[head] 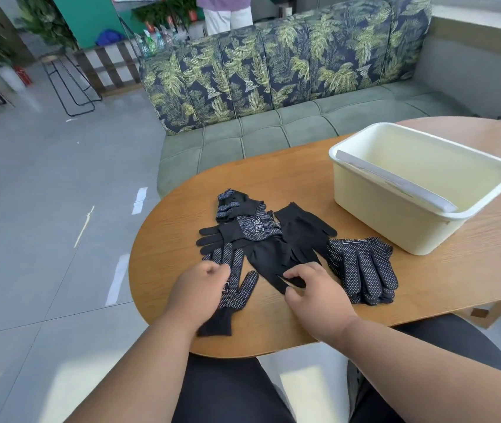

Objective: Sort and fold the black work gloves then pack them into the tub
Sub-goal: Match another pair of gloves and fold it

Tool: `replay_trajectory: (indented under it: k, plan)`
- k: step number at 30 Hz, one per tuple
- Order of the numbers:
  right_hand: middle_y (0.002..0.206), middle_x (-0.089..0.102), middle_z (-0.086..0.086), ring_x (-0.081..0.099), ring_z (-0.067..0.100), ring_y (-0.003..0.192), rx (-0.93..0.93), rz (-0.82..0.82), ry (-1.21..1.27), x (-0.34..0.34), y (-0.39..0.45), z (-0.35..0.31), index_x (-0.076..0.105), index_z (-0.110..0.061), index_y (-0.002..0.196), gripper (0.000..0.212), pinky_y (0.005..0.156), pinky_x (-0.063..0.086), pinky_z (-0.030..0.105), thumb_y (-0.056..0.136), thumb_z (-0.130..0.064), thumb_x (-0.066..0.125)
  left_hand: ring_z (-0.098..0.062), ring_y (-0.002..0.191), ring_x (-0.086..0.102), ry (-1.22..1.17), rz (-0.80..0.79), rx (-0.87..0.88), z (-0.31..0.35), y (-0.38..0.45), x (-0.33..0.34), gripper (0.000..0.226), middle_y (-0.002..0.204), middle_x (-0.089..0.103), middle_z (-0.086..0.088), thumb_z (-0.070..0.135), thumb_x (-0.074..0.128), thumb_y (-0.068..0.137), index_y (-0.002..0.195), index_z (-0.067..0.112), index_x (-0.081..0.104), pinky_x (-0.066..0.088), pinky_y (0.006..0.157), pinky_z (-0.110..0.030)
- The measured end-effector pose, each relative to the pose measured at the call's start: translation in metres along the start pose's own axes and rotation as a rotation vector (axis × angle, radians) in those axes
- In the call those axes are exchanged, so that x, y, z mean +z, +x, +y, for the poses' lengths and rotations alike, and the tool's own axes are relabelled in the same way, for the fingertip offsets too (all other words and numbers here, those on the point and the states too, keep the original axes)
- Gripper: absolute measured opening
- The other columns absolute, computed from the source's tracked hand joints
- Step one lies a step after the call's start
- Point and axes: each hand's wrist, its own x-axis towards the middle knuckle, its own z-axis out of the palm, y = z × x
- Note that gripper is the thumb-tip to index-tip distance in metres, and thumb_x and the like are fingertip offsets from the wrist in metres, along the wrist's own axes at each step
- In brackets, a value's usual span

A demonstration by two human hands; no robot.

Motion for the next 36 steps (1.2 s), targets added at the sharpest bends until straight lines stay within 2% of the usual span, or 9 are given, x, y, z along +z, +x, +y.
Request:
replay_trajectory:
  k: [4,6,11,15,19,21,24,26,36]
  plan:
    - [0.129,0.052,-0.018,0.061,0.004,0.099,-0.011,-0.006,-0.007,0.001,-0.002,0.003,0.065,-0.035,0.118,0.024,0.086,0.049,0.022,0.095,-0.032,0.06,-0.004,0.077,0.063,-0.012,0.068,0.003,0.01,0.043,0.004,0.025,0.088,0.072,0.015,0.043,0.054,0.1,0.11,0.031,0.073,0.05,0.07,-0.027]
    - [0.128,0.052,-0.019,0.062,0.003,0.098,-0.032,-0.001,-0.024,0.003,-0.004,0.004,0.065,-0.036,0.117,0.023,0.085,0.05,0.022,0.094,-0.033,0.06,-0.012,0.086,0.065,-0.009,0.089,-0.017,0.014,0.062,0.007,0.032,0.1,0.073,0.011,0.043,0.054,0.102,0.119,0.025,0.073,0.047,0.074,-0.028]
    - [0.128,0.051,-0.02,0.06,0.002,0.089,-0.06,0.01,-0.061,0.006,-0.005,0.006,0.064,-0.036,0.116,0.023,0.079,0.049,0.022,0.094,-0.033,0.06,-0.027,0.078,0.055,0.03,0.118,-0.09,0.023,0.094,0.018,0.034,0.076,0.059,0.0,0.044,0.053,0.104,0.075,0.026,0.054,0.049,0.079,-0.037]
    - [0.128,0.051,-0.017,0.055,0.002,0.08,-0.106,0.014,-0.097,0.009,-0.006,0.007,0.064,-0.034,0.117,0.025,0.075,0.051,0.025,0.093,-0.032,0.06,-0.027,0.088,0.064,0.003,0.152,-0.151,0.023,0.109,0.023,0.026,0.092,0.07,0.0,0.049,0.062,0.099,0.096,0.024,0.07,0.053,0.084,-0.036]
    - [0.127,0.052,-0.016,0.056,0.004,0.074,-0.132,0.025,-0.12,0.01,-0.007,0.009,0.065,-0.034,0.116,0.025,0.071,0.051,0.026,0.092,-0.033,0.059,-0.029,0.09,0.069,-0.109,0.189,-0.185,0.021,0.113,0.031,0.019,0.096,0.076,0.0,0.042,0.072,0.095,0.085,0.025,0.071,0.06,0.088,-0.041]
    - [0.127,0.051,-0.017,0.058,0.005,0.075,-0.141,0.02,-0.137,0.011,-0.007,0.009,0.064,-0.035,0.116,0.026,0.07,0.053,0.027,0.091,-0.035,0.059,-0.03,0.097,0.07,-0.142,0.206,-0.186,0.022,0.113,0.034,0.02,0.106,0.076,-0.002,0.044,0.074,0.092,0.097,0.025,0.073,0.059,0.093,-0.042]
    - [0.127,0.051,-0.017,0.062,0.007,0.084,-0.146,0.015,-0.14,0.01,-0.008,0.008,0.064,-0.035,0.116,0.028,0.072,0.052,0.029,0.088,-0.035,0.059,-0.031,0.116,0.067,-0.103,0.197,-0.185,0.025,0.112,0.036,0.053,0.13,0.07,-0.004,0.047,0.076,0.09,0.135,0.021,0.065,0.053,0.102,-0.039]
    - [0.127,0.052,-0.017,0.062,0.007,0.086,-0.144,0.013,-0.143,0.009,-0.008,0.007,0.065,-0.035,0.116,0.029,0.072,0.051,0.028,0.088,-0.035,0.059,-0.032,0.123,0.064,-0.069,0.176,-0.177,0.026,0.112,0.038,0.06,0.137,0.066,-0.006,0.04,0.075,0.093,0.145,0.018,0.056,0.051,0.105,-0.039]
    - [0.127,0.052,-0.017,0.055,0.004,0.076,-0.121,0.022,-0.106,0.009,-0.007,0.007,0.066,-0.034,0.114,0.025,0.075,0.052,0.028,0.089,-0.032,0.061,-0.012,0.088,0.067,-0.656,0.289,-0.041,0.024,0.091,0.031,0.047,0.102,0.069,0.003,0.012,0.071,0.092,0.138,0.021,0.062,0.052,0.081,-0.025]
